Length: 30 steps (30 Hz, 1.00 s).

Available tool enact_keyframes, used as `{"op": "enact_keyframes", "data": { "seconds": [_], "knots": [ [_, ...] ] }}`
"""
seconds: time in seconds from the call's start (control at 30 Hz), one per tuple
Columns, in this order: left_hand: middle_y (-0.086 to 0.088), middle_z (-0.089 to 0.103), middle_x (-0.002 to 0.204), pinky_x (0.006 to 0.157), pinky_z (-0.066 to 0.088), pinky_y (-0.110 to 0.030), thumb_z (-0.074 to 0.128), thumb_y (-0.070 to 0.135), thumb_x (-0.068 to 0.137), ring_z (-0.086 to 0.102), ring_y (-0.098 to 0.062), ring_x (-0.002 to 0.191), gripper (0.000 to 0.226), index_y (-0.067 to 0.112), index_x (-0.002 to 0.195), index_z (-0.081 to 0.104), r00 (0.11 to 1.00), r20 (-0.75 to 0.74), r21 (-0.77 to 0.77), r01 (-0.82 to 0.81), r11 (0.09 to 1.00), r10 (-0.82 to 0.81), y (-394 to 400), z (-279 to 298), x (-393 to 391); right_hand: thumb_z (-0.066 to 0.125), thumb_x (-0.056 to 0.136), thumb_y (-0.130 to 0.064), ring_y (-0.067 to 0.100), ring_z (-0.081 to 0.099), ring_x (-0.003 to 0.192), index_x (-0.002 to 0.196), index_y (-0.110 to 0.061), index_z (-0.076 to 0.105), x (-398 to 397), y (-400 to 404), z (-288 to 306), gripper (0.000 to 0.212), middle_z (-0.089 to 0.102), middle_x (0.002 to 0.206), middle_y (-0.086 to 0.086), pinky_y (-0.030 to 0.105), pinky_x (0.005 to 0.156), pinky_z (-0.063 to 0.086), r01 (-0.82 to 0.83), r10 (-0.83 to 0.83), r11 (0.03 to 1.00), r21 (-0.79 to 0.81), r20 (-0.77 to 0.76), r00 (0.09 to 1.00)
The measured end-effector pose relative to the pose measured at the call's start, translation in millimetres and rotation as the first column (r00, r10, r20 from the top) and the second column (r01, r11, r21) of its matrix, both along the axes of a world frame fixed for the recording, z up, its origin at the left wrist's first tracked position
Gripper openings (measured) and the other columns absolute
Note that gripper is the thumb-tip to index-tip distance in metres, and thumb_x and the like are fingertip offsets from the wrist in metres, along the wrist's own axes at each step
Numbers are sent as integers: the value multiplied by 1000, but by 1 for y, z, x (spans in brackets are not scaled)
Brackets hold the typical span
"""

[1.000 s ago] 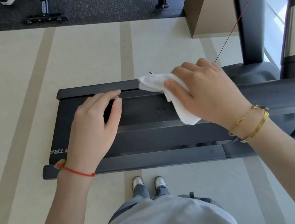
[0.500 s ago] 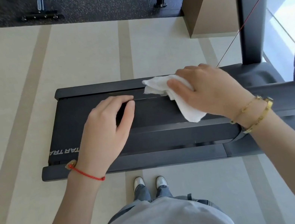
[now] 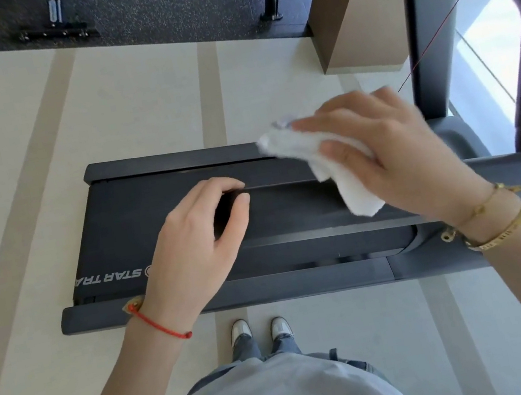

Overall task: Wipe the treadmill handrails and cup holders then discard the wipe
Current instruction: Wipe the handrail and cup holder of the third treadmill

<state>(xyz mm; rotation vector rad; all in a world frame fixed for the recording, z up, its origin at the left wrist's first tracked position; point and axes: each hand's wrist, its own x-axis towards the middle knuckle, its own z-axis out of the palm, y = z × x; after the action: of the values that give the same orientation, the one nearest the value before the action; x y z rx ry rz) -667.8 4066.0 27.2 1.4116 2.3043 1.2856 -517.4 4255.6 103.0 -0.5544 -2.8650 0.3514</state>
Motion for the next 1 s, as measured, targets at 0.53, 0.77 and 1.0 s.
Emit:
{"op": "enact_keyframes", "data": {
  "seconds": [0.53,0.77,1.0],
  "knots": [
    [7,66,114,78,48,-21,46,28,101,58,-2,82,33,12,126,62,999,-14,-26,35,999,-36,-8,-2,1,27,98,-35,26,57,86,101,-27,57,-24,-50,-18,31,65,95,-7,34,71,42,-36,-29,970,241,260,965],
    [7,65,123,91,53,-34,47,28,104,62,-8,102,32,15,129,61,999,0,-34,34,999,-34,-10,-2,0,29,96,-43,27,54,75,78,-22,49,11,-17,-20,34,51,72,-5,34,64,34,161,-193,975,155,219,957],
    [8,65,113,83,54,-33,49,26,101,62,-8,95,30,12,124,62,999,-3,-2,54,999,-54,-8,-5,-1,19,93,-55,12,52,58,65,-24,42,-45,-47,-31,49,51,62,-7,24,53,24,107,-124,990,93,202,971]
  ]
}}
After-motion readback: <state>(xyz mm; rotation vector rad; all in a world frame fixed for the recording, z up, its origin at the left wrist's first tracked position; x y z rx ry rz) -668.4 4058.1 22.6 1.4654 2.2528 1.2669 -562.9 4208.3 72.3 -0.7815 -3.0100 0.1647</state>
